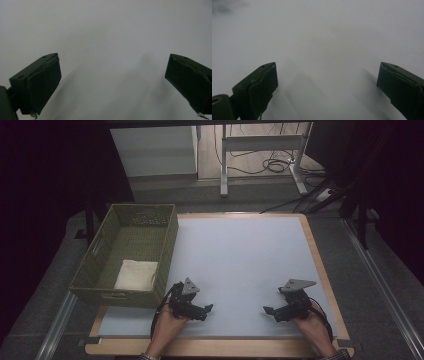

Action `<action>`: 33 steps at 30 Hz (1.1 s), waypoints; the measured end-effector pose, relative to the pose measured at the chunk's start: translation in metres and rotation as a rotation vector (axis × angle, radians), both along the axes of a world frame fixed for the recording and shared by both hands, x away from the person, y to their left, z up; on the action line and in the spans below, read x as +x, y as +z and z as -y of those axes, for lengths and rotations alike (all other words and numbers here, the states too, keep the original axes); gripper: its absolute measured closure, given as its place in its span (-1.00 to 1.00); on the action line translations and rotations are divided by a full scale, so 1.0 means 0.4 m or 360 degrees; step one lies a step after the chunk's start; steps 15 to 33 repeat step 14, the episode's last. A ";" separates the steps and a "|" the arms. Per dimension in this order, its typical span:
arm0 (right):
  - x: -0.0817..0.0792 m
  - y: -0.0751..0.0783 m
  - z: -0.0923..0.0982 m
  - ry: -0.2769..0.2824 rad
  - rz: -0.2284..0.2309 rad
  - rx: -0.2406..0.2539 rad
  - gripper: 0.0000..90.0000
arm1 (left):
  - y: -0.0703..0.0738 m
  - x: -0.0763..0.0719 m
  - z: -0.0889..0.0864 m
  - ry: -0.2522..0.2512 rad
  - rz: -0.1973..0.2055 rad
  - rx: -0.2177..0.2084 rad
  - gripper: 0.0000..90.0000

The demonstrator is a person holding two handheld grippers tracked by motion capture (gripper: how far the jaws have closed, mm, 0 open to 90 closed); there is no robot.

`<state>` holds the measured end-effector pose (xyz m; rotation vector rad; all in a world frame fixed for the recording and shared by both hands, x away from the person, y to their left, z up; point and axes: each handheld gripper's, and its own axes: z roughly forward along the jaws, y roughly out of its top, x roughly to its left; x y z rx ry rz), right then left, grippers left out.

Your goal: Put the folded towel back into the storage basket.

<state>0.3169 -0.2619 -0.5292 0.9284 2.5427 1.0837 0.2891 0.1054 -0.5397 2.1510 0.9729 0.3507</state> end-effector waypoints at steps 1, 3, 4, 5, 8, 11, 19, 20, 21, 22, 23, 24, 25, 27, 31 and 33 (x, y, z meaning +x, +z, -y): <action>-0.001 -0.004 -0.003 0.0008 0.0015 -0.0016 -0.94 | -0.003 -0.001 0.000 -0.0001 -0.0003 0.0008 -0.98; -0.005 -0.005 -0.007 0.0008 0.0034 -0.0044 -0.94 | -0.012 -0.004 0.002 0.0000 -0.0013 0.0037 -0.98; -0.005 -0.005 -0.008 0.0007 0.0039 -0.0055 -0.94 | -0.016 -0.004 0.003 -0.0002 -0.0018 0.0045 -0.98; -0.006 -0.006 -0.010 0.0007 0.0047 -0.0064 -0.94 | -0.019 -0.003 0.005 0.0004 -0.0029 0.0056 -0.98; -0.012 -0.008 -0.018 0.0007 0.0079 -0.0113 -0.94 | -0.019 -0.003 0.005 0.0005 -0.0031 0.0054 -0.97; -0.011 -0.008 -0.016 0.0009 0.0075 -0.0108 -0.94 | -0.020 -0.002 0.004 0.0005 -0.0038 0.0049 -0.98; -0.012 -0.010 -0.017 0.0007 0.0079 -0.0106 -0.94 | -0.021 -0.002 0.005 0.0005 -0.0035 0.0053 -0.98; -0.012 -0.010 -0.017 0.0007 0.0079 -0.0106 -0.94 | -0.021 -0.002 0.005 0.0005 -0.0035 0.0053 -0.98; -0.012 -0.010 -0.017 0.0007 0.0079 -0.0106 -0.94 | -0.021 -0.002 0.005 0.0005 -0.0035 0.0053 -0.98; -0.012 -0.010 -0.017 0.0007 0.0079 -0.0106 -0.94 | -0.021 -0.002 0.005 0.0005 -0.0035 0.0053 -0.98; -0.012 -0.010 -0.017 0.0007 0.0079 -0.0106 -0.94 | -0.021 -0.002 0.005 0.0005 -0.0035 0.0053 -0.98; -0.012 -0.010 -0.017 0.0007 0.0079 -0.0106 -0.94 | -0.021 -0.002 0.005 0.0005 -0.0035 0.0053 -0.98; -0.012 -0.010 -0.017 0.0007 0.0079 -0.0106 -0.94 | -0.021 -0.002 0.005 0.0005 -0.0035 0.0053 -0.98; -0.012 -0.010 -0.017 0.0007 0.0079 -0.0106 -0.94 | -0.021 -0.002 0.005 0.0005 -0.0035 0.0053 -0.98; -0.012 -0.010 -0.017 0.0007 0.0079 -0.0106 -0.94 | -0.021 -0.002 0.005 0.0005 -0.0035 0.0053 -0.98; -0.012 -0.010 -0.017 0.0007 0.0079 -0.0106 -0.94 | -0.021 -0.002 0.005 0.0005 -0.0035 0.0053 -0.98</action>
